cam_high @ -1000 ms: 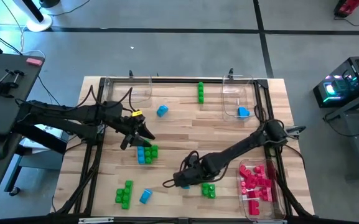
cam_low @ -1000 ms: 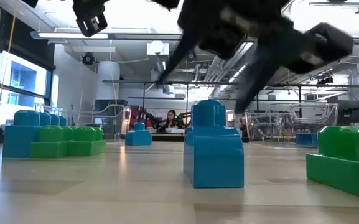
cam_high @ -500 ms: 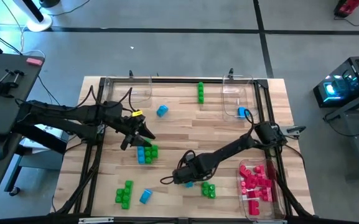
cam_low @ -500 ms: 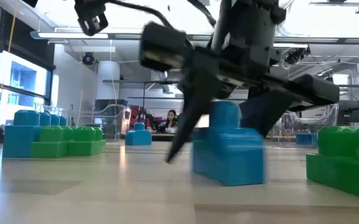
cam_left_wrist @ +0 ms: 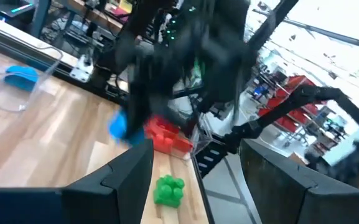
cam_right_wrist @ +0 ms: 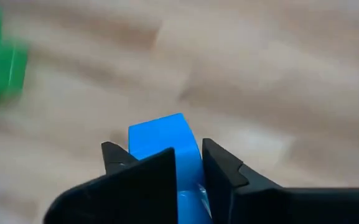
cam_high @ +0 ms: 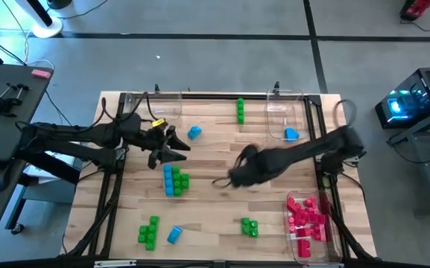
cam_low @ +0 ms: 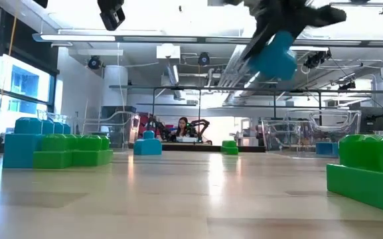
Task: Sort blocks
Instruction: Put the blue game piece into the top right transparent bin
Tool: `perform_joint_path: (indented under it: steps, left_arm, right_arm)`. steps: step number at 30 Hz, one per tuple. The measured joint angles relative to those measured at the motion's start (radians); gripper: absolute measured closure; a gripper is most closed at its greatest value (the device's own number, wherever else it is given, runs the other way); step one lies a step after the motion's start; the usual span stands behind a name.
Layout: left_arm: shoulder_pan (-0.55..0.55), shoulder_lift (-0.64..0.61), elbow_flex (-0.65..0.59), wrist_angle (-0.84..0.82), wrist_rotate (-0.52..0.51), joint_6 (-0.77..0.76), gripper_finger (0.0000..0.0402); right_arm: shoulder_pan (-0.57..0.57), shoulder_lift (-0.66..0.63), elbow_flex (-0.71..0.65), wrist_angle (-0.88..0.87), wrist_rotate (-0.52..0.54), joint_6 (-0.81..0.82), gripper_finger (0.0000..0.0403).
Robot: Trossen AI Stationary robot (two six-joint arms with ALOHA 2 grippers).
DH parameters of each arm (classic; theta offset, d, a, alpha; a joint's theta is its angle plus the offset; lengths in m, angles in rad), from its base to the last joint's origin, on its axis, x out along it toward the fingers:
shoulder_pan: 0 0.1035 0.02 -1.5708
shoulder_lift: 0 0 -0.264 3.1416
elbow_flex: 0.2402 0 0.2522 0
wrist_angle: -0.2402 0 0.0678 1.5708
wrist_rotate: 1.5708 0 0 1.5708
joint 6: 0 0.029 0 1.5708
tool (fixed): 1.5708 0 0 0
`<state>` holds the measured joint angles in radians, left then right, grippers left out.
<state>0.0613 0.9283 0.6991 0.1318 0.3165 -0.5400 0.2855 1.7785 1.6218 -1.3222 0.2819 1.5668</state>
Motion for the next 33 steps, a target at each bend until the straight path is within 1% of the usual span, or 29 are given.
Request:
perform_joint_path:
  steps: [3,5,8,11,14,16,20,23,25,30,33]
  left_arm:
    - [0.014,0.0,0.0,0.0,-0.017,0.025,0.0174]
    - [0.022,0.0,0.0,0.001,-0.064,0.042,0.0174]
    - [0.035,0.001,0.0,0.002,-0.152,0.053,0.0174]
    - [0.055,0.007,0.0,0.008,-0.181,0.054,0.0174]
    - [0.069,0.027,0.0,0.034,-0.182,0.045,0.0174]
    - [0.079,0.049,0.0,0.061,-0.182,0.025,0.0174]
    - [0.104,0.114,0.0,0.117,-0.184,-0.012,0.0174]
    - [0.117,0.166,0.0,0.155,-0.188,-0.063,0.0174]
    - [0.123,0.195,0.0,0.167,-0.19,-0.098,0.0174]
    - [0.125,0.242,0.0,0.193,-0.189,-0.197,0.0174]
    - [0.125,0.259,0.0,0.238,-0.189,-0.215,0.0174]
  right_arm:
    - [-0.06,-0.12,0.0,-0.188,0.123,0.002,0.0394]
    - [-0.125,-0.187,0.0,-0.258,0.197,-0.005,0.0398]
    - [-0.254,-0.281,-0.041,-0.208,0.295,-0.113,0.0399]
    - [-0.425,-0.349,-0.118,-0.158,0.313,-0.26,0.04]
    - [-0.608,-0.39,-0.227,-0.087,0.295,-0.401,0.04]
    - [-0.723,-0.418,-0.311,0.004,0.242,-0.517,0.04]
    - [-0.9,-0.442,-0.493,0.286,0.126,-0.732,0.0398]
    - [-0.985,-0.445,-0.575,0.439,0.04,-0.854,0.0387]
    - [-1.019,-0.444,-0.611,0.496,0.012,-0.922,0.0371]
    - [-1.083,-0.444,-0.639,0.526,-0.029,-1.028,0.0305]
    - [-1.105,-0.444,-0.635,0.526,-0.027,-1.074,0.0265]
